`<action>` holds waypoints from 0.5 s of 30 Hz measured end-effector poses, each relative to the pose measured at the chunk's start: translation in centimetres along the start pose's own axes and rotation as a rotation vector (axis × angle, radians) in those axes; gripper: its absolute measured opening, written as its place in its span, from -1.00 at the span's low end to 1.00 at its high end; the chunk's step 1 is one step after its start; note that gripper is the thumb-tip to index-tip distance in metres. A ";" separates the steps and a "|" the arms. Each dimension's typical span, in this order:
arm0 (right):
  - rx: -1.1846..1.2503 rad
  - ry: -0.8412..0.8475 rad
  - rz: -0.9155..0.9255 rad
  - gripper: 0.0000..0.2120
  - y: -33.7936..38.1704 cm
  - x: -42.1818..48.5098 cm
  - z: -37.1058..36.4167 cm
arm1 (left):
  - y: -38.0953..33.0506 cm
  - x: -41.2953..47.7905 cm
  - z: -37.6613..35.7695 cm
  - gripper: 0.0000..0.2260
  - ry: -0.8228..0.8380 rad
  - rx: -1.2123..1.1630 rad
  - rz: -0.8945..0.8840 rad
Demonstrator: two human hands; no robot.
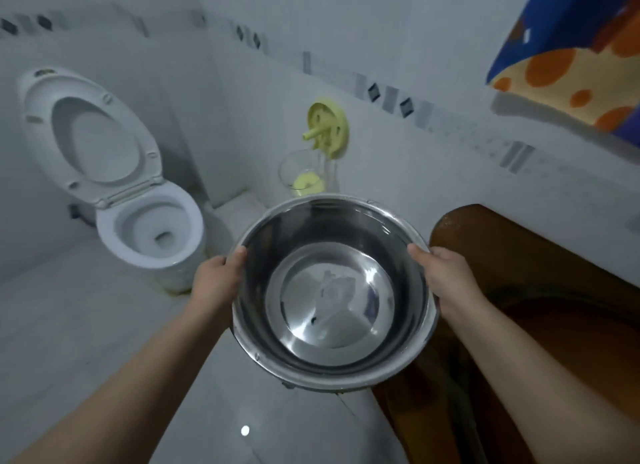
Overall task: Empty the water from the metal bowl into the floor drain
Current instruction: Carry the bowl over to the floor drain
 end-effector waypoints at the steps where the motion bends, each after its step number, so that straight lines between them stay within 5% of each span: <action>1: -0.002 0.002 -0.002 -0.77 0.1 0.4 -1.0 | 0.2 0.5 1.0 -0.65 -0.012 -0.007 0.001; 11: -0.033 -0.001 -0.011 -0.59 -0.4 5.0 -11.1 | 1.7 5.9 9.6 -0.61 -0.028 0.013 -0.005; 15: -0.030 0.014 0.012 -0.77 -1.7 7.8 -14.3 | 3.0 9.0 11.6 -0.64 -0.042 0.022 -0.029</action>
Point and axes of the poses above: each hand's wrist, its own x-axis towards the middle knuckle, its own z-axis out of the back of the hand, y = z × x, the point moved 3 cm from there along x, towards the middle knuckle, and after that the axes turned 14 degrees about y, right-handed, at the moved point
